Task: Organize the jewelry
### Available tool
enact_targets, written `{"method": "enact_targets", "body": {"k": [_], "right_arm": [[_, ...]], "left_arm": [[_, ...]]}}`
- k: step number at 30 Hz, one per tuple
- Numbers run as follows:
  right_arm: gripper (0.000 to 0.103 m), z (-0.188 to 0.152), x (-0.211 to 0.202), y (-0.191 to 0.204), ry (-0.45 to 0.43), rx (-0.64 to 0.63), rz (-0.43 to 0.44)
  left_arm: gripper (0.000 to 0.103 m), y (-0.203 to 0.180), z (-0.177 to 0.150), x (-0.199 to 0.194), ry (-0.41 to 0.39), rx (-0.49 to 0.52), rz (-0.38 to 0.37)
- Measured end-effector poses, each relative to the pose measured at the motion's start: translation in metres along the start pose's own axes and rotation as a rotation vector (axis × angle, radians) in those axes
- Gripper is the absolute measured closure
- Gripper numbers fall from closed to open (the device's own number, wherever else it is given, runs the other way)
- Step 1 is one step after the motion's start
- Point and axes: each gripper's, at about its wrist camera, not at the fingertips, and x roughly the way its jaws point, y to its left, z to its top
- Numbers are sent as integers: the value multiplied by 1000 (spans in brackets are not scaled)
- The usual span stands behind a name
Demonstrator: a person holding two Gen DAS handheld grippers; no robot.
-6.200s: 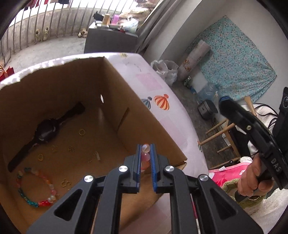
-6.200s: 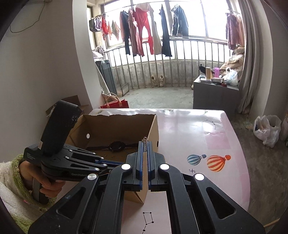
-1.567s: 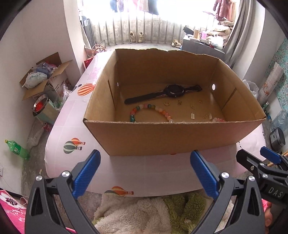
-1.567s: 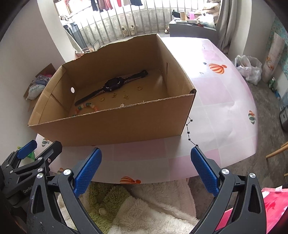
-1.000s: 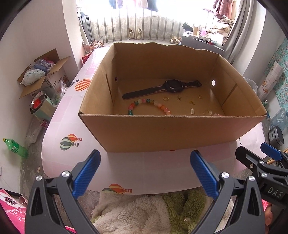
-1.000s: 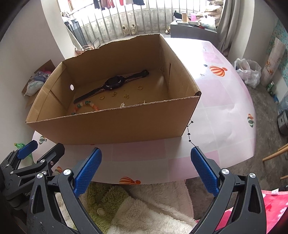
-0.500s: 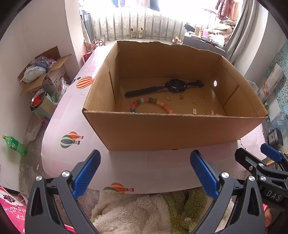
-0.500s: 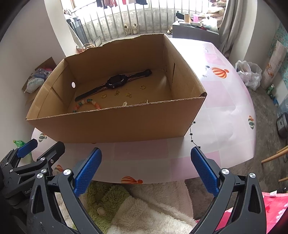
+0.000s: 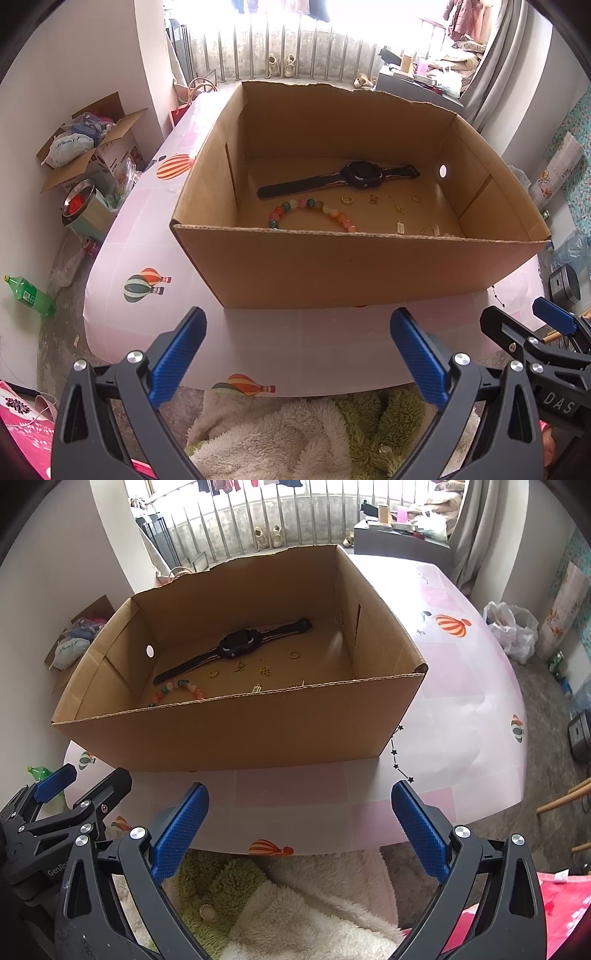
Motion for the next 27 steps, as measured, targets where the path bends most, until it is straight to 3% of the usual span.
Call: {"method": "enact_targets", "body": {"k": [27], "right_arm": [[8, -2, 3, -2, 16, 8, -1]], "left_arm": [[5, -1, 0, 2, 6, -1, 3]]}}
